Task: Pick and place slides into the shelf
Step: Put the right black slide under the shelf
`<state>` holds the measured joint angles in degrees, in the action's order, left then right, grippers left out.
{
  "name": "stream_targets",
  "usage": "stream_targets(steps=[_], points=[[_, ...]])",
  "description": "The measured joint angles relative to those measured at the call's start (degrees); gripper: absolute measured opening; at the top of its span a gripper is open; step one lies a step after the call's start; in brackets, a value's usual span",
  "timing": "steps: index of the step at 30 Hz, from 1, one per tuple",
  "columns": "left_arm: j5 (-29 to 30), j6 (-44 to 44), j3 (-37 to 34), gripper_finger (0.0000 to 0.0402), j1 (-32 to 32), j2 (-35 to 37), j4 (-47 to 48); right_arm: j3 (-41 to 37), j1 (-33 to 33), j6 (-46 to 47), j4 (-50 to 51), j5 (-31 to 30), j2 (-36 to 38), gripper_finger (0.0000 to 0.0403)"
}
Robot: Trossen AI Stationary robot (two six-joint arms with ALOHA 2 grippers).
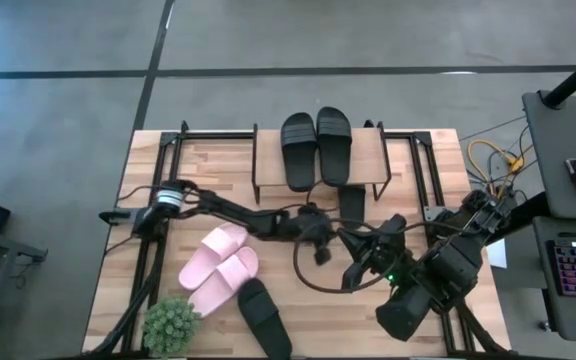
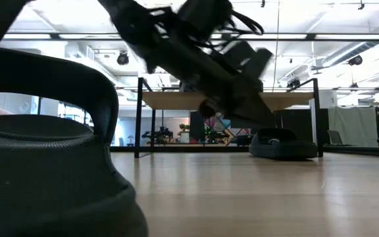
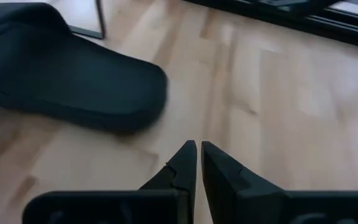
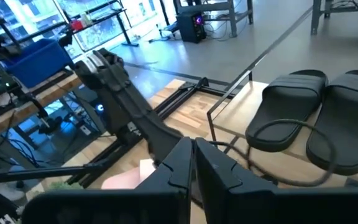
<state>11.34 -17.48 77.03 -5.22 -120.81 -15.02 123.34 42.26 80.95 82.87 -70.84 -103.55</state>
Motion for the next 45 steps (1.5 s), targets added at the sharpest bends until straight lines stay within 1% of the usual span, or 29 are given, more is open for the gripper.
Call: stream_targets(steps=[6, 9, 15, 21, 23, 27, 32, 34, 37, 40, 42, 45], points=[[0.53, 0.33, 8.03, 0.001, 2.99, -6.4, 1.95, -0.06, 0.0, 0.02, 0.49, 0.19, 0.0, 0.0013], [1.35, 0.36, 10.28, 0.001, 4.03, -8.54, 4.27, -0.06, 0.0, 0.02, 0.77, 0.19, 0.0, 0.0013], [2.42, 0.44, 11.59, 0.001, 5.44, -10.41, 5.04, -0.1, -0.02, 0.13, 1.85, 0.23, 0.0, 0.0013], [5.6, 3.0, 11.86, 0.001, 7.33, -10.43, 4.98, -0.1, -0.02, 4.73, 6.53, 0.23, 0.0, 0.0013], [5.6, 3.22, 12.49, 0.001, 7.91, -10.43, 5.0, -0.12, -0.04, 6.27, 7.18, 0.23, 0.02, 0.0013], [5.35, 3.04, 13.54, 0.001, 8.51, -10.43, 4.53, -0.28, -0.07, 6.2, 7.19, 0.23, 0.02, 0.0013], [2.21, 3.08, 13.65, 0.001, 8.51, -10.41, 1.34, -0.45, -0.07, 6.24, 7.15, 0.23, 0.07, 0.0013], [2.08, 3.11, 13.73, 0.001, 8.5, -10.41, 1.33, -0.47, -0.04, 6.83, 7.16, 0.54, 0.07, 0.0013], [1.04, 2.95, 13.43, 0.001, 8.49, -9.2, 4.72, -0.48, -0.02, 7.64, 7.17, 4.85, 0.07, 0.0013], [-3.5, 2.87, 13.38, 0.001, 7.98, -6.8, 8.46, -1.51, 0.14, 9.44, 7.15, 12.65, 0.09, 0.0013], [-6.55, 2.85, 12.65, 0.001, 6.98, -4.45, 12.2, -3.18, 0.22, 12.09, 7.12, 17.23, 0.09, 0.0013], [-7.64, 3.13, 10.08, 0.001, 4.44, -0.46, 15.97, -7.12, 0.24, 18.89, 7.18, 23.71, 0.11, 0.0013]])
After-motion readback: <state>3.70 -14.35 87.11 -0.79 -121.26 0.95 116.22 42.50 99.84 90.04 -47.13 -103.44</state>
